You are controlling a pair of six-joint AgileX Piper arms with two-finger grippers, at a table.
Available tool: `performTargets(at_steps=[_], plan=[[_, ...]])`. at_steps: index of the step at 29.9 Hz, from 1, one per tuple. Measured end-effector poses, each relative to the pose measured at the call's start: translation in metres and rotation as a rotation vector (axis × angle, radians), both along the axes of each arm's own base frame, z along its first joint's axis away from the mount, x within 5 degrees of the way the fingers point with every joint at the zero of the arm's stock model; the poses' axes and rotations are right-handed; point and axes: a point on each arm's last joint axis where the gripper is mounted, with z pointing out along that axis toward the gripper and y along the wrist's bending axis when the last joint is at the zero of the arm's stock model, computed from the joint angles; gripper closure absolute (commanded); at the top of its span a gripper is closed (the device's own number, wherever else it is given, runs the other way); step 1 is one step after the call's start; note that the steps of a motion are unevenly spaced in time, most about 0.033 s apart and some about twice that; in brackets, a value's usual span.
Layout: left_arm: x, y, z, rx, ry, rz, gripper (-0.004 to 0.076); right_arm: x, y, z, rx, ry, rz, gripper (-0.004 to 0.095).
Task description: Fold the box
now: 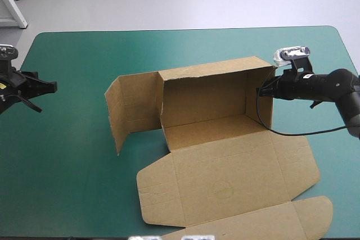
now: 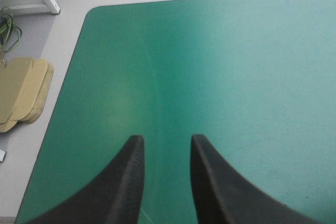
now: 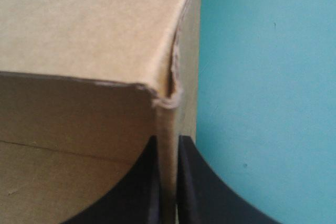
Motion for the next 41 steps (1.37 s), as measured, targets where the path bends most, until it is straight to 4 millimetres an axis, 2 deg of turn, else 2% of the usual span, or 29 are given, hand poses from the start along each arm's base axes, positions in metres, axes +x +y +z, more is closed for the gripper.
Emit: performTargets(at_steps=[3,7,9,11,14,19,24,26,34,37,41], plan=[[0.003,-0.002,-0.016,-0.005,0.021,-0.003,0.0501,0.0,-0.002,0.027,-0.022,0.018,-0.014,0.092],[0.005,-0.007,-0.025,-0.001,0.033,-0.024,0.0501,0.005,-0.006,0.061,-0.063,0.019,-0.043,0.0918],[0.006,-0.009,-0.026,0.001,0.033,-0.035,0.0501,0.012,-0.008,0.072,-0.078,0.051,-0.043,0.0918],[0.006,-0.011,-0.026,0.001,0.032,-0.043,0.0501,0.021,-0.007,0.075,-0.082,0.116,-0.027,0.091],[0.006,-0.014,-0.026,0.002,0.031,-0.052,0.0501,0.042,-0.006,0.068,-0.093,0.196,-0.023,0.0908],[0.007,-0.015,-0.026,-0.019,0.027,-0.056,0.0501,0.076,-0.003,0.044,-0.133,0.267,-0.045,0.0908],[0.007,-0.017,-0.025,-0.039,0.024,-0.059,0.0501,0.1,0.004,0.007,-0.137,0.361,-0.042,0.0908],[0.007,-0.017,-0.026,-0.043,0.025,-0.059,0.0501,0.109,0.007,-0.007,-0.133,0.386,-0.039,0.0908],[0.006,-0.018,-0.027,-0.049,0.041,-0.064,0.0501,0.124,0.021,-0.021,-0.158,0.352,-0.033,0.0892],[0.006,-0.018,-0.027,-0.049,0.043,-0.064,0.0501,0.125,0.023,-0.023,-0.164,0.343,-0.032,0.0777],[0.006,-0.018,-0.027,-0.05,0.043,-0.065,0.0501,0.126,0.025,-0.029,-0.168,0.37,-0.019,0.0461]])
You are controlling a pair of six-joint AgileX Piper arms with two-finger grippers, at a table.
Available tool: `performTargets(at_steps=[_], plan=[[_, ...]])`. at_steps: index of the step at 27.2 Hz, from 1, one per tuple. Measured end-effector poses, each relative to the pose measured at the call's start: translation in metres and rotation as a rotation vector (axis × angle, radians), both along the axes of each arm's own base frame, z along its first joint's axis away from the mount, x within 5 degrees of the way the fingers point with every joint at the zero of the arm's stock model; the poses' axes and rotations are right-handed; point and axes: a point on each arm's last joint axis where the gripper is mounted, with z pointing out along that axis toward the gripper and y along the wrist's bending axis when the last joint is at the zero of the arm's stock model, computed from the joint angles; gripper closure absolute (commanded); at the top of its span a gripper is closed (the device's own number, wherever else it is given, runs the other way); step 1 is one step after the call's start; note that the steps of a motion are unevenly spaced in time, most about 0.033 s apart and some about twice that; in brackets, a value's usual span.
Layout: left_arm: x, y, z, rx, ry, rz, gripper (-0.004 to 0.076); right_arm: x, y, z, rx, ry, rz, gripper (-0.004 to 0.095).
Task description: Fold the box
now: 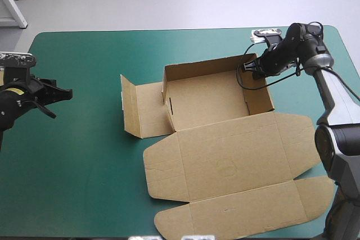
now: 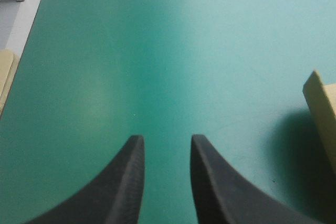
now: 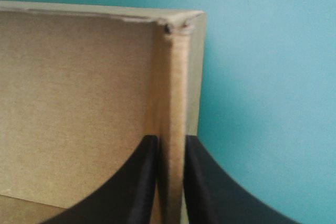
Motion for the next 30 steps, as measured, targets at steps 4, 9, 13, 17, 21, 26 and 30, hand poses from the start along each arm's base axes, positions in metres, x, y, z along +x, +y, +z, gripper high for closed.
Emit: performTargets(at_steps=[4,9,13,17,21,26,30], plan=[[0.0,0.0,0.0,-0.006,0.002,-0.002,0.0501,0.0,0.002,-0.004,-0.005,0.017,0.019,0.0367],[0.0,-0.001,0.0,-0.014,0.003,-0.005,0.0501,-0.002,0.002,0.004,-0.001,-0.02,0.016,0.0374],[0.0,-0.002,0.0,-0.019,0.002,-0.008,0.0501,-0.009,0.0,0.02,-0.007,-0.056,0.02,0.0374],[0.0,-0.002,0.0,-0.018,0.002,-0.009,0.0501,-0.024,-0.002,0.041,-0.017,-0.105,0.028,0.0389],[0.0,-0.002,0.0,-0.012,0.003,-0.014,0.0501,-0.052,-0.005,0.064,-0.024,-0.19,0.027,0.0414],[0.0,-0.002,0.0,-0.01,0.006,-0.016,0.0501,-0.118,-0.012,0.074,-0.019,-0.353,0.006,0.0385],[0.0,-0.002,-0.001,-0.009,0.009,-0.018,0.0501,-0.132,-0.01,0.056,0.015,-0.371,0.005,0.0196]])
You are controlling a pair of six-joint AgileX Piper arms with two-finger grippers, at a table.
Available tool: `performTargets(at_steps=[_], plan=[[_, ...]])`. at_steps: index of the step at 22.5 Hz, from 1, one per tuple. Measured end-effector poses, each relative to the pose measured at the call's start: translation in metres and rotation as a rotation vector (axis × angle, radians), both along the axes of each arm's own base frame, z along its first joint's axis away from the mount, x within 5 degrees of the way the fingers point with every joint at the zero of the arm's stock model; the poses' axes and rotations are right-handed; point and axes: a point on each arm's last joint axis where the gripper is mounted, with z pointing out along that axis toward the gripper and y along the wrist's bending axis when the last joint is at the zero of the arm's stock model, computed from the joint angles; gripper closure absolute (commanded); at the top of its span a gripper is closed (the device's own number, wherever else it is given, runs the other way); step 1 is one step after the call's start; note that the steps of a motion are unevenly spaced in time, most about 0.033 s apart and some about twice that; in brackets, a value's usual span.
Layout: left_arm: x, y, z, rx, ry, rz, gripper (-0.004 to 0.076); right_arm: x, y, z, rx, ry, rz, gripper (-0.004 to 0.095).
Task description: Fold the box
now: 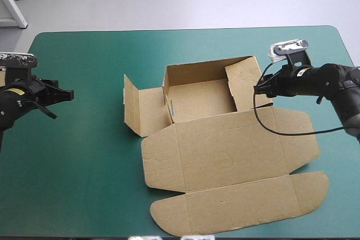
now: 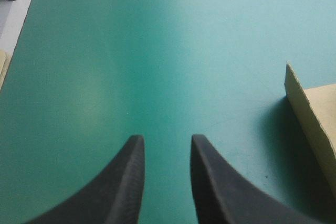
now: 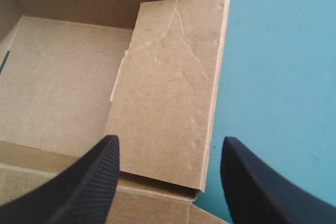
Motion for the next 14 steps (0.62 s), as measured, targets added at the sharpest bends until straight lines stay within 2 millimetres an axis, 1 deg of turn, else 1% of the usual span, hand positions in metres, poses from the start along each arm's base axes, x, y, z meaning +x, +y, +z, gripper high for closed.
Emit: performTargets(at_steps=[2,3,7,9,11,14], plan=[[0.0,0.0,0.0,-0.003,0.0,0.0,0.0501,0.007,0.002,-0.016,-0.004,0.038,0.018,0.0071],[0.0,0.0,0.0,-0.006,-0.001,-0.001,0.0501,0.015,0.002,-0.026,-0.006,0.061,0.02,0.0066],[0.0,-0.001,0.0,-0.012,-0.001,-0.002,0.0501,0.036,0.003,-0.054,-0.008,0.107,0.006,0.0067],[0.0,-0.001,0.0,-0.017,-0.002,-0.002,0.0501,0.043,0.004,-0.064,-0.011,0.135,0.007,0.0075],[0.0,-0.001,0.0,-0.021,-0.003,-0.002,0.0501,0.054,0.005,-0.075,-0.013,0.161,0.006,0.0077],[0.0,-0.001,0.0,-0.022,-0.003,-0.003,0.0501,0.066,0.006,-0.08,-0.013,0.17,0.006,0.0092]])
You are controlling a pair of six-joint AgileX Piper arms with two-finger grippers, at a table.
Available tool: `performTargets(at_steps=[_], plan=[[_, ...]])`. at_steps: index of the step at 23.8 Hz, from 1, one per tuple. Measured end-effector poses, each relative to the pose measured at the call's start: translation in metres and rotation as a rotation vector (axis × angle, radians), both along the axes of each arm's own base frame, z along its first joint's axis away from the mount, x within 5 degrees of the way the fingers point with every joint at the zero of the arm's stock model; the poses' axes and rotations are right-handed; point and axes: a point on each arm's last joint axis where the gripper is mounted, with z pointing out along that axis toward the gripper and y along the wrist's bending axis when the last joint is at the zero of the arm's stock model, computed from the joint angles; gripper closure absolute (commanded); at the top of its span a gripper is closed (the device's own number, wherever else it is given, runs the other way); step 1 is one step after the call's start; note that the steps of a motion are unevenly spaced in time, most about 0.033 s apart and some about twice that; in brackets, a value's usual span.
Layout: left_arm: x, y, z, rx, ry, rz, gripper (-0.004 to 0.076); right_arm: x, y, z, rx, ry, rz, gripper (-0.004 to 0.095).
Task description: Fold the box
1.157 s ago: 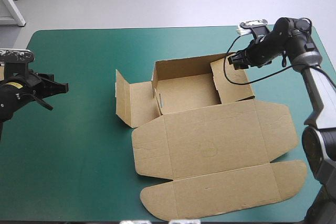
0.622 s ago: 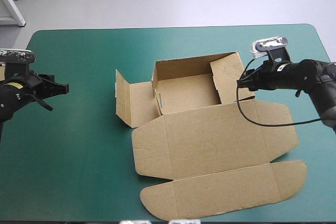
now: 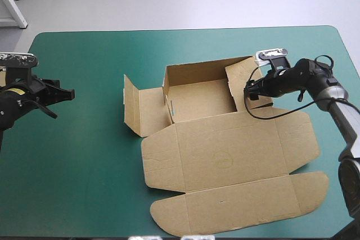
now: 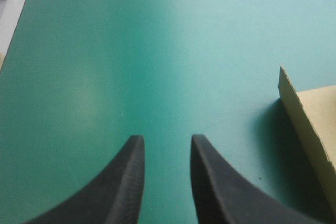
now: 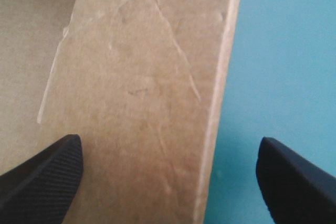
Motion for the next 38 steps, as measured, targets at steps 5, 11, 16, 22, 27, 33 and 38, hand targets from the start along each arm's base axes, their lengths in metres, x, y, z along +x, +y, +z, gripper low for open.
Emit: performTargets(at_steps=[5,11,16,22,27,33,38], plan=[[0.0,0.0,0.0,0.001,0.0,-0.002,0.0501,0.015,0.002,-0.004,0.004,0.036,0.011,0.0301],[0.0,0.0,0.0,0.005,0.0,-0.005,0.0501,0.024,0.004,-0.016,-0.003,0.098,0.031,0.0671],[0.0,-0.001,0.0,0.001,0.001,-0.007,0.0501,0.028,0.001,-0.011,-0.043,0.073,0.037,0.0917],[0.0,-0.001,0.0,-0.008,0.0,-0.01,0.0501,0.03,-0.005,-0.01,-0.076,0.085,-0.042,0.0912],[0.0,-0.002,0.0,-0.019,-0.001,-0.011,0.0571,0.041,-0.006,0.015,0.027,0.013,-0.079,0.0913],[0.001,-0.001,0.001,-0.01,-0.019,-0.006,0.0611,0.051,-0.035,0.066,0.157,-0.118,-0.116,0.0913],[0.014,0.004,-0.007,0.012,-0.011,0.006,0.0611,0.044,-0.046,0.098,0.212,-0.189,-0.105,0.0913]])
